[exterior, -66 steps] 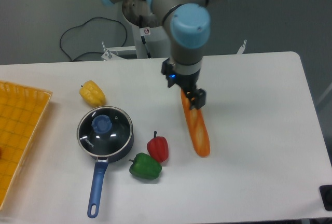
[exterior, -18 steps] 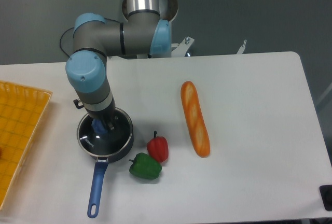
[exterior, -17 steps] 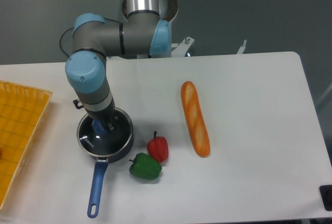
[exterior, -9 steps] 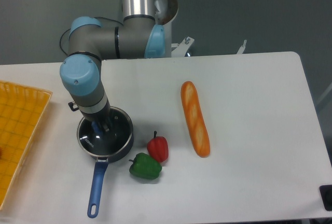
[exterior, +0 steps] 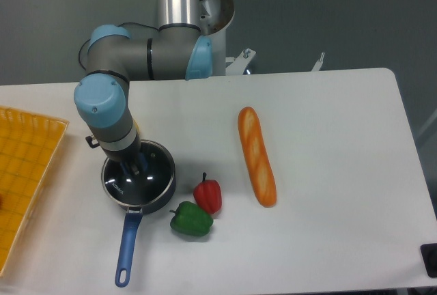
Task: Open the lid
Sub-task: 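Close the gripper on the blue knob of the lid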
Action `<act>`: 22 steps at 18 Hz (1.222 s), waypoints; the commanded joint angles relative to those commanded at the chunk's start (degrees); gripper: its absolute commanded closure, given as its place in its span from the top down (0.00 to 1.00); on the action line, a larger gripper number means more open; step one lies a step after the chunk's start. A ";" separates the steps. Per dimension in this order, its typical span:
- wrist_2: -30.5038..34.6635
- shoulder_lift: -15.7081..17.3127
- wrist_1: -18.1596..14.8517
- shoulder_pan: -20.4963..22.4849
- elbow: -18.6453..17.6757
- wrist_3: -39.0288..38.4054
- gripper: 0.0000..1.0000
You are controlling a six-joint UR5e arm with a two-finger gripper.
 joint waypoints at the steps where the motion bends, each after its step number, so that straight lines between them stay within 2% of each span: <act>1: 0.00 -0.09 0.00 0.00 0.00 0.00 1.00; 22: 1.67 0.00 -0.09 -0.26 -0.79 0.53 0.97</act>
